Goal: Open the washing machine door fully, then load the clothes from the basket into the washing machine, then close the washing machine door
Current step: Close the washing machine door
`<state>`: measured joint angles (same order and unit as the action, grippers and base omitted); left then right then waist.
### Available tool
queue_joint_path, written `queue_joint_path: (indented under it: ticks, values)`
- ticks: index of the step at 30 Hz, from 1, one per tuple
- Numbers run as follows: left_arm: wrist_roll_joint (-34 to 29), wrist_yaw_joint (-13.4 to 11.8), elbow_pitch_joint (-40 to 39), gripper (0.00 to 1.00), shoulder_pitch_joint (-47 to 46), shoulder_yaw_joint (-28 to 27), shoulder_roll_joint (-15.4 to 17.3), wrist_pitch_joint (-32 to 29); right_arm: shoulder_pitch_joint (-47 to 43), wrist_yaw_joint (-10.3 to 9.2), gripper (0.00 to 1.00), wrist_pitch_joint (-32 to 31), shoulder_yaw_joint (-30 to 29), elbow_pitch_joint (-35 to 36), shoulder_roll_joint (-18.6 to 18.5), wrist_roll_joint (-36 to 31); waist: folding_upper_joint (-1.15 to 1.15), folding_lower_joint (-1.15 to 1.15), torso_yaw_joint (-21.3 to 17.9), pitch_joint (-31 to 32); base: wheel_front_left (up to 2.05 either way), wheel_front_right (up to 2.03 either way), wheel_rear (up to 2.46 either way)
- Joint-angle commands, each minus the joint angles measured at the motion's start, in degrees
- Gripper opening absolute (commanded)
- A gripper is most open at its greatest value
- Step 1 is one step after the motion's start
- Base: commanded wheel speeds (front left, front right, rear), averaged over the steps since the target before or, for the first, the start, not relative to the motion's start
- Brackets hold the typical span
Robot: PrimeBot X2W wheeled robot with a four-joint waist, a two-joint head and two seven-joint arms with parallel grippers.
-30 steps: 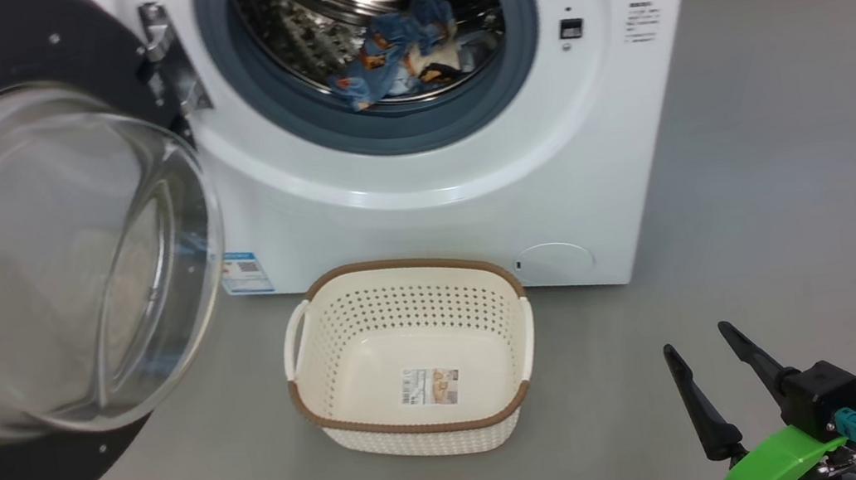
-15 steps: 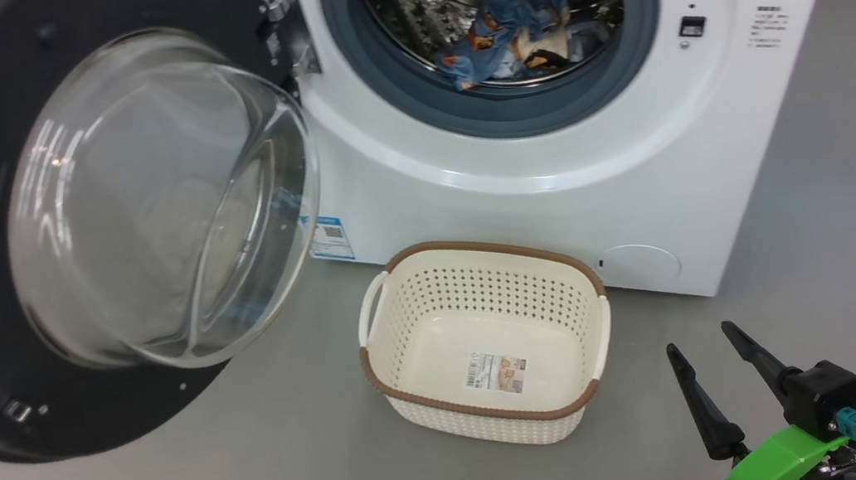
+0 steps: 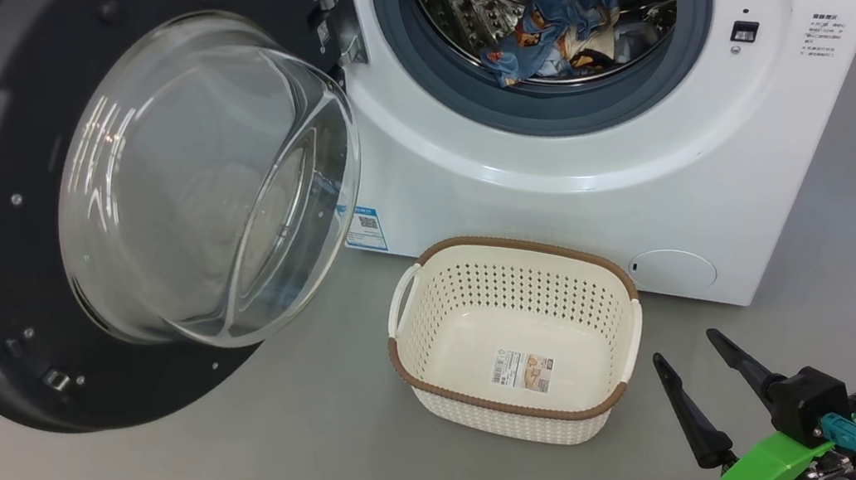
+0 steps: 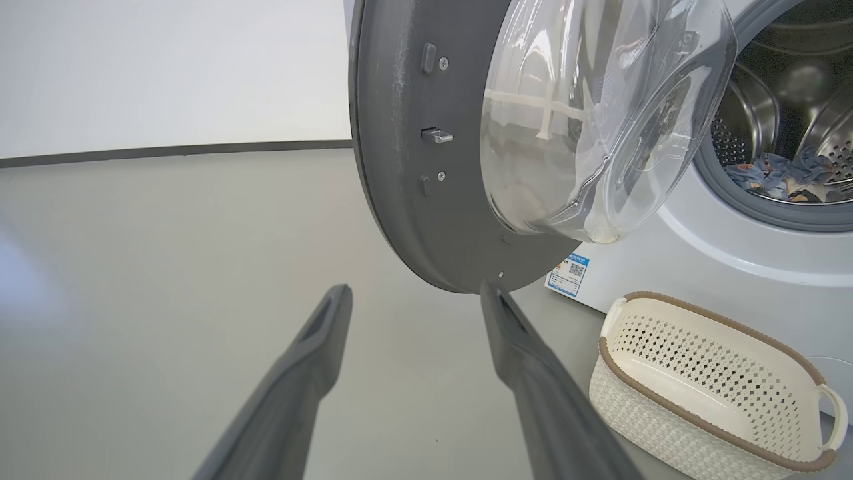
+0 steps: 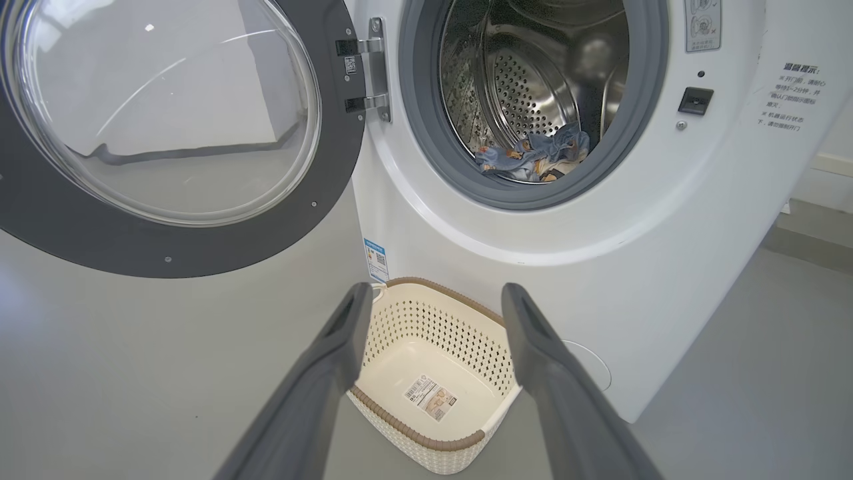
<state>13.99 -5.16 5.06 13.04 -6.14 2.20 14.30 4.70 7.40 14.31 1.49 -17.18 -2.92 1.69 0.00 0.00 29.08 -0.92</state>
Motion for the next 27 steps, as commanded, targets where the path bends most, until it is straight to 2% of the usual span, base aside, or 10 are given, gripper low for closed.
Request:
queue_joint_path:
  ticks: [1, 17, 18, 19, 20, 27]
  values:
    - [0.79, -0.76, -1.93, 1.0, -0.19, -1.53, 0.67, 0.7, 1.43, 0.09, 1.0, 0.69, 1.91, 1.05, 0.04, -0.96, 0.0, 0.0, 0.05, -0.13, 0.0, 0.0, 0.0]
    - [0.69, -2.4, -3.54, 1.0, 0.3, -0.11, 0.67, 0.7, 1.73, 0.09, 1.0, 0.69, 2.05, 0.6, 0.04, -0.78, 0.0, 0.0, 0.1, -0.31, 0.0, 0.0, 0.0]
    - [0.77, -2.46, -3.62, 0.78, 0.29, -0.07, 0.67, 0.7, 1.74, 0.09, 1.0, 0.69, 2.02, 0.61, 0.04, -0.75, 0.0, 0.0, 0.1, -0.32, 0.0, 0.0, 0.0]
    - [0.83, -2.54, -3.68, 0.31, 0.3, -0.04, 0.67, 0.7, 1.75, 0.09, 1.0, 0.69, 2.01, 0.61, 0.04, -0.74, 0.0, 0.0, 0.1, -0.34, 0.0, 0.0, 0.0]
    - [1.13, -2.73, -3.67, 0.0, 0.3, -0.06, 0.67, 0.7, 1.76, 0.09, 1.0, 0.69, 2.0, 0.6, 0.04, -0.72, 0.0, 0.0, 0.11, -0.37, 0.0, 0.0, 0.0]
    - [3.0, -2.94, -3.83, 0.0, 0.11, 0.08, 0.67, 0.7, 1.69, 0.09, 1.0, 0.69, 1.89, 0.57, 0.04, -0.45, 0.0, 0.0, 0.09, -0.49, 0.0, 0.0, 0.0]
